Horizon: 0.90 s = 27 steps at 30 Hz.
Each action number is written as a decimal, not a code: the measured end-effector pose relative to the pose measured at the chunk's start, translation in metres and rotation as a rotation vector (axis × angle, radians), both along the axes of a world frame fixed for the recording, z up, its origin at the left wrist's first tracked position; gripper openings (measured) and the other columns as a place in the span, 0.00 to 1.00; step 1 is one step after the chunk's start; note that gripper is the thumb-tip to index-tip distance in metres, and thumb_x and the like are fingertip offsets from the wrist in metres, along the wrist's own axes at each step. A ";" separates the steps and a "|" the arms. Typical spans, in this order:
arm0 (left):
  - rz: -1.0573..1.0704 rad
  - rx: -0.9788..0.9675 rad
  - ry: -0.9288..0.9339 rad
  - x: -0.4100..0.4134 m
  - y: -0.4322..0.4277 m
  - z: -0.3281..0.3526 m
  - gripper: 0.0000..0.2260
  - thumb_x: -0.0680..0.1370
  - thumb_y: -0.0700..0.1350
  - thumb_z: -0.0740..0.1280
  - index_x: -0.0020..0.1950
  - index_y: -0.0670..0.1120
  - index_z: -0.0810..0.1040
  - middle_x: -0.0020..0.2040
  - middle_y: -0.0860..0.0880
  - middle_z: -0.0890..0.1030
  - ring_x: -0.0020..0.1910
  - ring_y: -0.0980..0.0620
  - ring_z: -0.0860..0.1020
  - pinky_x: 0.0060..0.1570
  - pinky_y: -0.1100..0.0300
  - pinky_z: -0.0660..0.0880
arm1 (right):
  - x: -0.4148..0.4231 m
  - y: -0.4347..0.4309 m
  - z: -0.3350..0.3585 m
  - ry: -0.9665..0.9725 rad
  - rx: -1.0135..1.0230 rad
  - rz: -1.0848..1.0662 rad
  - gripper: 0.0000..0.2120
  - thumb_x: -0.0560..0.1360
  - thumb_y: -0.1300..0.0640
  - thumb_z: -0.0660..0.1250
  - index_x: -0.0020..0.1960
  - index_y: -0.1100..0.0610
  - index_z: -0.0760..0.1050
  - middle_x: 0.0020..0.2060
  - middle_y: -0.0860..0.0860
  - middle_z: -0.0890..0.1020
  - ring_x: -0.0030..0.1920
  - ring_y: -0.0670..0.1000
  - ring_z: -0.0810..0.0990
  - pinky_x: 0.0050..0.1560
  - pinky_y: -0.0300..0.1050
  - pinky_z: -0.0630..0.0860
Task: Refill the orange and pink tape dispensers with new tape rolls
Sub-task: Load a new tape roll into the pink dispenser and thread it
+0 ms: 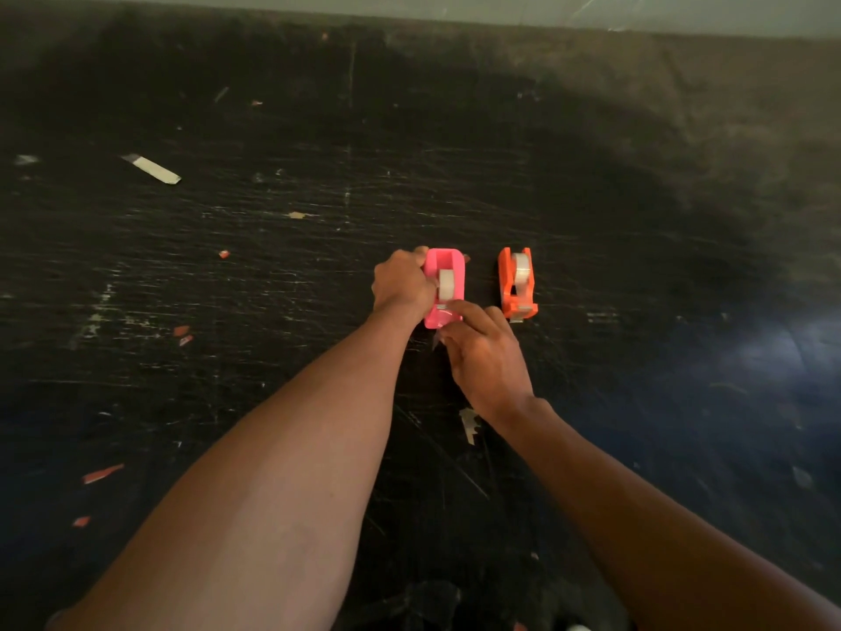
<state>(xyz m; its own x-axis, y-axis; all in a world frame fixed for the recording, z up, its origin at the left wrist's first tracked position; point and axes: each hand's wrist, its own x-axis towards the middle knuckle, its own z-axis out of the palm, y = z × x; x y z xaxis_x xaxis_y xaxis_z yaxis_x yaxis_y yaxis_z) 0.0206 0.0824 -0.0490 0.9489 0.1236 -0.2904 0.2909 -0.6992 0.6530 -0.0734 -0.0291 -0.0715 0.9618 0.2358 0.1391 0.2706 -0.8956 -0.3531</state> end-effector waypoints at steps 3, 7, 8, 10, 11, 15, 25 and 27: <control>-0.002 -0.002 -0.001 0.001 0.000 -0.001 0.22 0.81 0.41 0.66 0.75 0.48 0.72 0.71 0.45 0.76 0.69 0.44 0.75 0.68 0.50 0.73 | 0.001 0.000 0.000 0.006 -0.059 0.008 0.08 0.76 0.63 0.68 0.54 0.57 0.84 0.67 0.54 0.76 0.53 0.55 0.75 0.53 0.52 0.77; -0.016 0.002 0.007 0.002 0.000 -0.003 0.22 0.81 0.41 0.66 0.76 0.49 0.71 0.71 0.45 0.75 0.69 0.45 0.75 0.68 0.50 0.73 | 0.001 -0.003 0.004 0.010 -0.120 0.027 0.13 0.76 0.58 0.65 0.60 0.56 0.80 0.67 0.54 0.75 0.56 0.55 0.74 0.54 0.53 0.75; -0.019 0.005 0.007 0.002 0.000 -0.003 0.22 0.81 0.41 0.66 0.76 0.49 0.70 0.71 0.45 0.75 0.69 0.45 0.75 0.68 0.49 0.73 | 0.002 -0.003 0.006 0.001 -0.102 0.018 0.14 0.76 0.57 0.65 0.61 0.56 0.79 0.65 0.54 0.77 0.55 0.55 0.75 0.53 0.53 0.75; -0.029 0.013 0.007 0.003 0.000 -0.003 0.22 0.81 0.41 0.66 0.76 0.49 0.70 0.72 0.45 0.74 0.70 0.44 0.74 0.68 0.48 0.73 | 0.004 -0.003 0.010 -0.007 -0.037 -0.014 0.15 0.76 0.58 0.63 0.63 0.56 0.76 0.58 0.54 0.81 0.53 0.55 0.77 0.52 0.53 0.75; -0.034 0.016 0.007 0.003 0.000 -0.003 0.23 0.81 0.41 0.66 0.76 0.49 0.70 0.72 0.44 0.74 0.70 0.44 0.74 0.68 0.48 0.74 | 0.007 -0.002 0.011 -0.011 -0.009 -0.025 0.16 0.77 0.60 0.64 0.64 0.57 0.75 0.56 0.55 0.82 0.52 0.55 0.77 0.52 0.52 0.76; -0.045 0.009 0.023 0.004 0.001 -0.004 0.22 0.82 0.42 0.65 0.77 0.49 0.69 0.70 0.45 0.76 0.67 0.46 0.77 0.66 0.50 0.75 | 0.021 0.005 0.014 0.009 0.046 -0.046 0.18 0.78 0.66 0.65 0.67 0.60 0.74 0.56 0.57 0.81 0.54 0.56 0.79 0.57 0.51 0.76; 0.031 -0.074 0.023 0.004 0.002 -0.005 0.16 0.84 0.44 0.62 0.72 0.49 0.74 0.65 0.47 0.79 0.62 0.50 0.79 0.52 0.62 0.71 | 0.031 0.005 0.015 0.028 0.071 -0.072 0.19 0.78 0.65 0.66 0.69 0.59 0.73 0.66 0.58 0.75 0.62 0.55 0.78 0.59 0.50 0.79; 0.027 -0.079 0.023 0.003 0.002 -0.004 0.18 0.83 0.43 0.63 0.73 0.49 0.73 0.66 0.46 0.79 0.62 0.49 0.79 0.53 0.60 0.74 | 0.031 0.003 0.014 0.036 0.014 -0.060 0.21 0.81 0.61 0.63 0.73 0.59 0.69 0.65 0.58 0.74 0.60 0.55 0.77 0.58 0.48 0.79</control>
